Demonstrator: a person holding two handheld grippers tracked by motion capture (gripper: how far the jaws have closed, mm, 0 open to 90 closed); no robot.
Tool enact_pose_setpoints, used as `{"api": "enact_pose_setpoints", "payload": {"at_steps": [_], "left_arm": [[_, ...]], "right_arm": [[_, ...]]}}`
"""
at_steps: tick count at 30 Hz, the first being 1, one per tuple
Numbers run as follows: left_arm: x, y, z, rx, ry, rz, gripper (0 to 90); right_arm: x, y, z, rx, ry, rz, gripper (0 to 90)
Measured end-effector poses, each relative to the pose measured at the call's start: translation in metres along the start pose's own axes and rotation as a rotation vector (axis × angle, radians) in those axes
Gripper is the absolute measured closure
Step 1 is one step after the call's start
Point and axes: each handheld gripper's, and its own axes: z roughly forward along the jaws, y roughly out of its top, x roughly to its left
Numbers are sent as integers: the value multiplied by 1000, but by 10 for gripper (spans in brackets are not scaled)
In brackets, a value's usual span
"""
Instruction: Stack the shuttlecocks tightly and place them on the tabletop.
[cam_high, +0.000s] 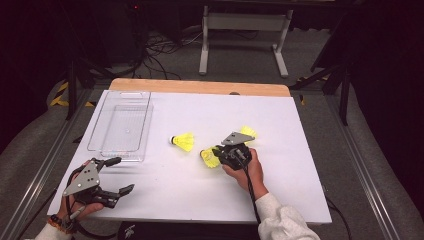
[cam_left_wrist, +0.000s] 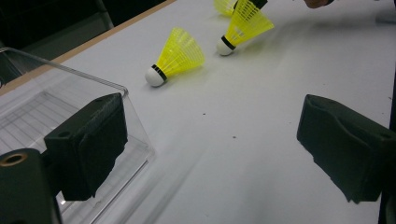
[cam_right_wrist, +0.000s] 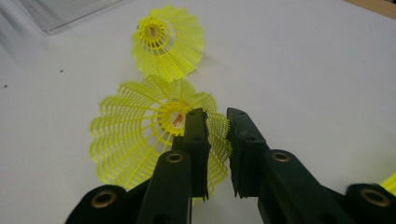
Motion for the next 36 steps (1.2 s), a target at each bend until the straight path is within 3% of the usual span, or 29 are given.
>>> {"api": "enact_pose_setpoints", "payload": {"at_steps": [10, 16, 23, 36], "left_arm": [[-1, 1, 3, 22, -10, 19, 89], [-1, 0, 3, 20, -9, 18, 89], [-1, 0, 3, 23, -9, 16, 88], [0, 0, 3, 22, -6, 12, 87]], "right_arm": [[-1, -7, -2, 51, -42, -70, 697], [-2, -8, -6, 53, -59, -95, 589], [-1, -6, -13, 49, -59, -120, 543], [0, -7, -30, 23, -66, -120, 501]]}}
